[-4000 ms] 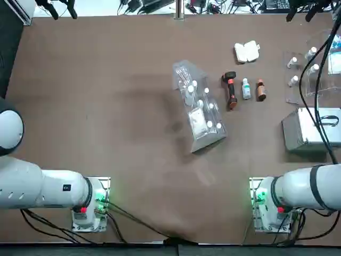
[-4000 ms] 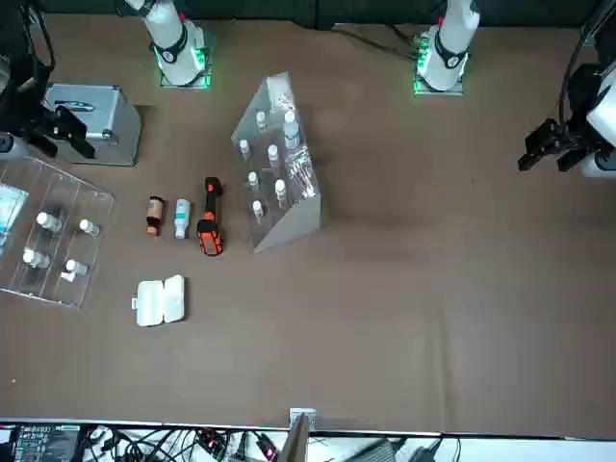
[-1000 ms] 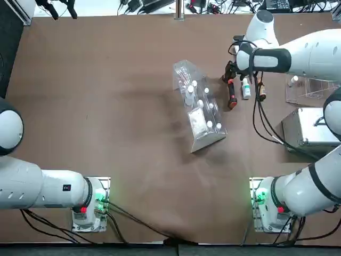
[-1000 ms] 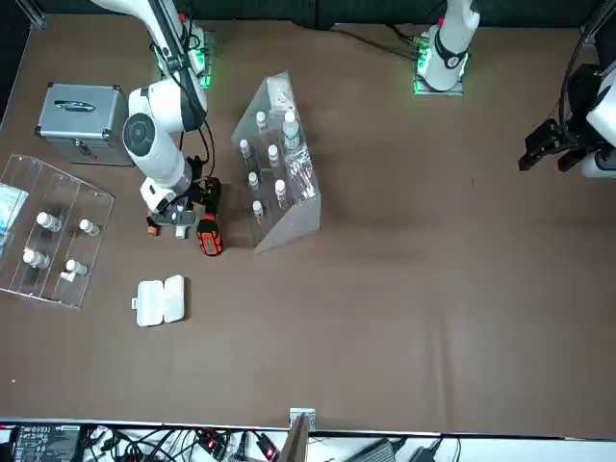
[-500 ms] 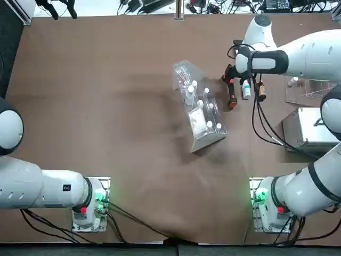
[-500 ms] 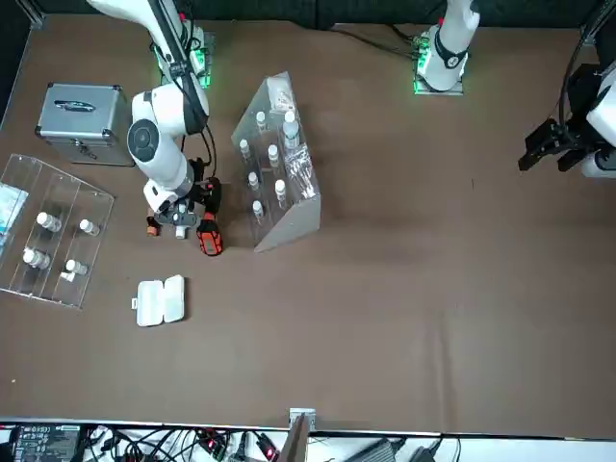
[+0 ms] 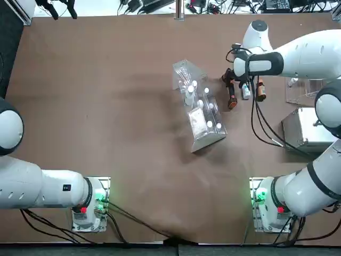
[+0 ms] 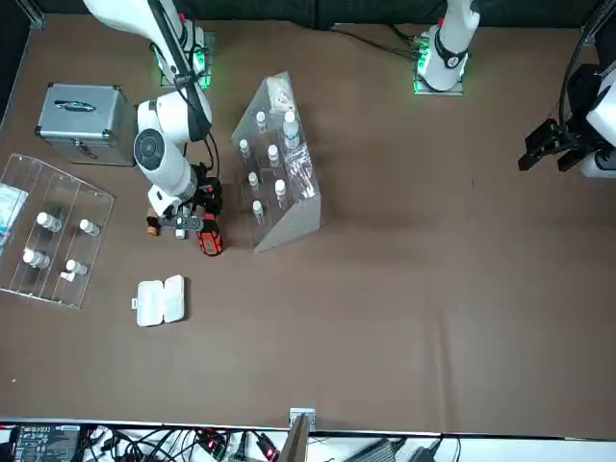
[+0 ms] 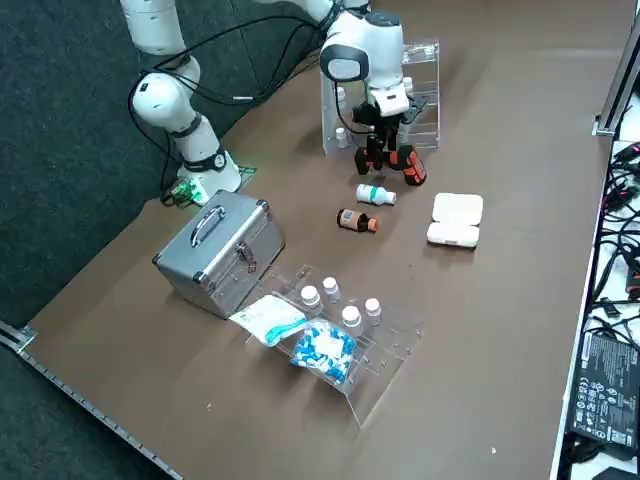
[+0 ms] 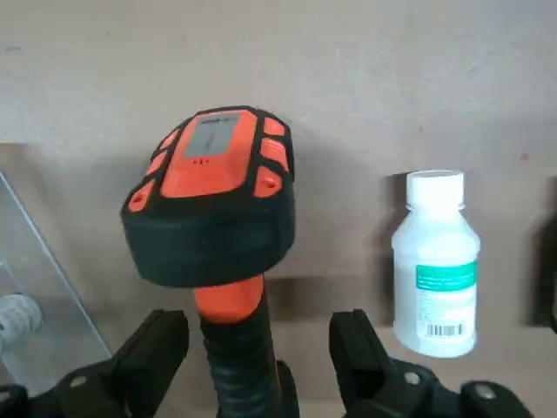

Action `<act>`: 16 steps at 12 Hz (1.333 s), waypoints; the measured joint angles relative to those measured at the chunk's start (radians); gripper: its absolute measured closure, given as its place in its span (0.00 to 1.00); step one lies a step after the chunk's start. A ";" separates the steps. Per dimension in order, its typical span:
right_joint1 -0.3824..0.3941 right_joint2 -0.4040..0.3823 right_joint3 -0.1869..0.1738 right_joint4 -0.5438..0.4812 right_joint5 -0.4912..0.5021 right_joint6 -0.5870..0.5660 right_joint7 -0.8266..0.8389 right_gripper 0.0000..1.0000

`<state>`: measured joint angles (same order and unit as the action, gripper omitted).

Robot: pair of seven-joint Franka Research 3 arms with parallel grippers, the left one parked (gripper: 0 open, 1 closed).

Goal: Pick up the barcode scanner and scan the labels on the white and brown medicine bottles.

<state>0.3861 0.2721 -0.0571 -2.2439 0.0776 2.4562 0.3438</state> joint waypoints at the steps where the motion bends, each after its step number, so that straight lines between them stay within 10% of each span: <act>1: 0.001 0.006 0.000 0.000 0.000 0.006 0.000 0.00; 16: 0.012 0.055 0.000 0.000 0.000 0.050 0.000 0.08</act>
<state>0.3984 0.3275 -0.0570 -2.2438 0.0777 2.5062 0.3439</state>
